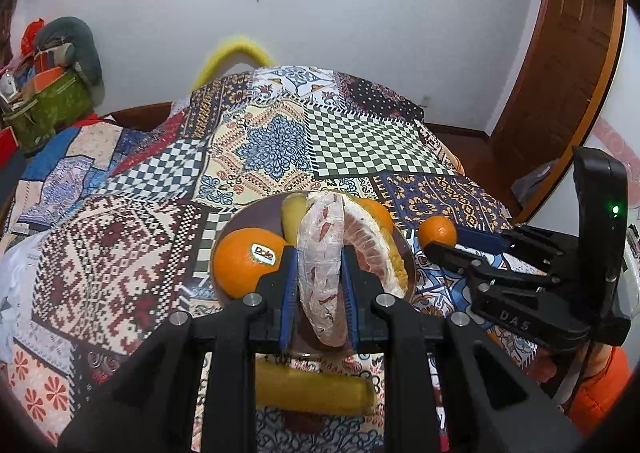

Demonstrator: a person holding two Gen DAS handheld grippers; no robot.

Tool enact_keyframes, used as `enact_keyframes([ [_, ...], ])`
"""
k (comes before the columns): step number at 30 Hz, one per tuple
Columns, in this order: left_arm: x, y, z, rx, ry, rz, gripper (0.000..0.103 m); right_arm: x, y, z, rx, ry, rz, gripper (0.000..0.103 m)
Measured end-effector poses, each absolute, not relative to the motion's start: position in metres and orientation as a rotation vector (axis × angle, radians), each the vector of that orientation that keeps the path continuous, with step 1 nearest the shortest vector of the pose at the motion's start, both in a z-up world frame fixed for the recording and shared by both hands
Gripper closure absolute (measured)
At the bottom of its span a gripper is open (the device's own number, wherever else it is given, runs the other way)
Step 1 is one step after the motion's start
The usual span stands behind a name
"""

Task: Organize fruits
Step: 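Carry the pomelo segment and tangerine onto the dark plate with both tools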

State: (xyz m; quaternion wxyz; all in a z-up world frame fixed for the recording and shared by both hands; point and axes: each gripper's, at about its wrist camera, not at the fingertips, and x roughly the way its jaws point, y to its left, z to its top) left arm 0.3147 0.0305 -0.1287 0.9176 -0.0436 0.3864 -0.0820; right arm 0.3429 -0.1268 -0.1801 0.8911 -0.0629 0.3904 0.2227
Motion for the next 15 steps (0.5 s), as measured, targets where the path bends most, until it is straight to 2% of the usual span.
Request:
enact_keyframes([
  [15, 0.338, 0.031, -0.146, -0.115, 0.833, -0.149, 0.082, 0.36, -0.119, -0.197, -0.145, 0.877, 0.484, 0.07],
])
